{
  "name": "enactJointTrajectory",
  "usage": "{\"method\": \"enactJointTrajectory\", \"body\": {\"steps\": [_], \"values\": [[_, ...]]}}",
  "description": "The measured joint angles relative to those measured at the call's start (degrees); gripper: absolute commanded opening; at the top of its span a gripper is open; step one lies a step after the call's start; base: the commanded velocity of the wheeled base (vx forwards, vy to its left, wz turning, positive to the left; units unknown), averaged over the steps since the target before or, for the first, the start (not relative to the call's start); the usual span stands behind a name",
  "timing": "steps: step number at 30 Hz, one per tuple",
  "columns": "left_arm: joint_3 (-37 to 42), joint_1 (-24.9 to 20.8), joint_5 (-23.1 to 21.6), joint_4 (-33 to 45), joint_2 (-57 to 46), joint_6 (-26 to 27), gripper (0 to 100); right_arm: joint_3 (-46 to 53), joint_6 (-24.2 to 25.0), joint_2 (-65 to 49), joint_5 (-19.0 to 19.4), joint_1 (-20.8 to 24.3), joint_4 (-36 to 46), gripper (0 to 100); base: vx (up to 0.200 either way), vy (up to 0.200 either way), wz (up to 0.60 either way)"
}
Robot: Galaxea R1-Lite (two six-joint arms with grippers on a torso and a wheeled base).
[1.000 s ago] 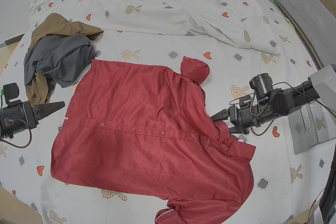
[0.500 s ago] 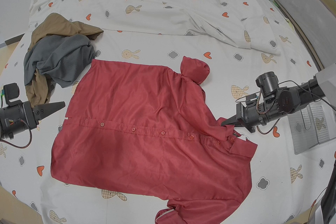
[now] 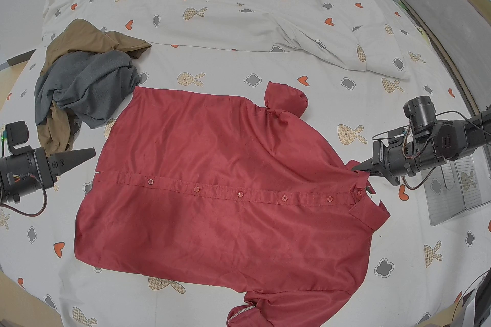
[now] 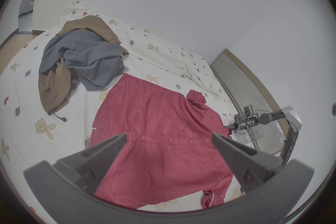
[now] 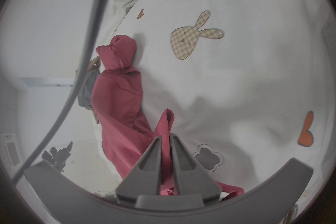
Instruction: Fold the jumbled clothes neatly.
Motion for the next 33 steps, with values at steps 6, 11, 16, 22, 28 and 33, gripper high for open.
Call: {"method": "enactJointTrajectory", "body": {"steps": [6, 11, 16, 22, 28, 33], "values": [[0.0, 0.0, 0.0, 0.0, 0.0, 0.0, 100, 1.0, 2.7, -0.8, -15.2, 1.6, -0.2, 0, 0.0, 0.0, 0.0], [0.0, 0.0, 0.0, 0.0, 0.1, 0.0, 100, 1.7, 6.0, -1.0, -25.5, 3.6, -2.5, 0, 0.0, 0.0, 0.0], [0.0, 0.0, 0.0, 0.0, 0.1, 0.0, 100, 3.5, 7.3, -1.1, -28.2, 5.4, -9.8, 100, 0.0, 0.0, 0.0], [0.0, 0.0, 0.0, 0.0, 0.1, 0.0, 100, 5.5, 7.5, -1.8, -28.1, 6.5, -11.3, 100, 0.0, 0.0, 0.0], [-0.1, 0.0, 0.0, 0.0, 0.1, 0.0, 100, 5.4, 3.7, -5.0, -25.4, 5.6, -11.8, 100, 0.0, 0.0, 0.0], [-0.1, 0.0, 0.0, -0.1, 0.1, 0.0, 100, 4.6, -0.7, -5.2, -14.8, 3.6, -16.2, 100, 0.0, 0.0, 0.0]]}}
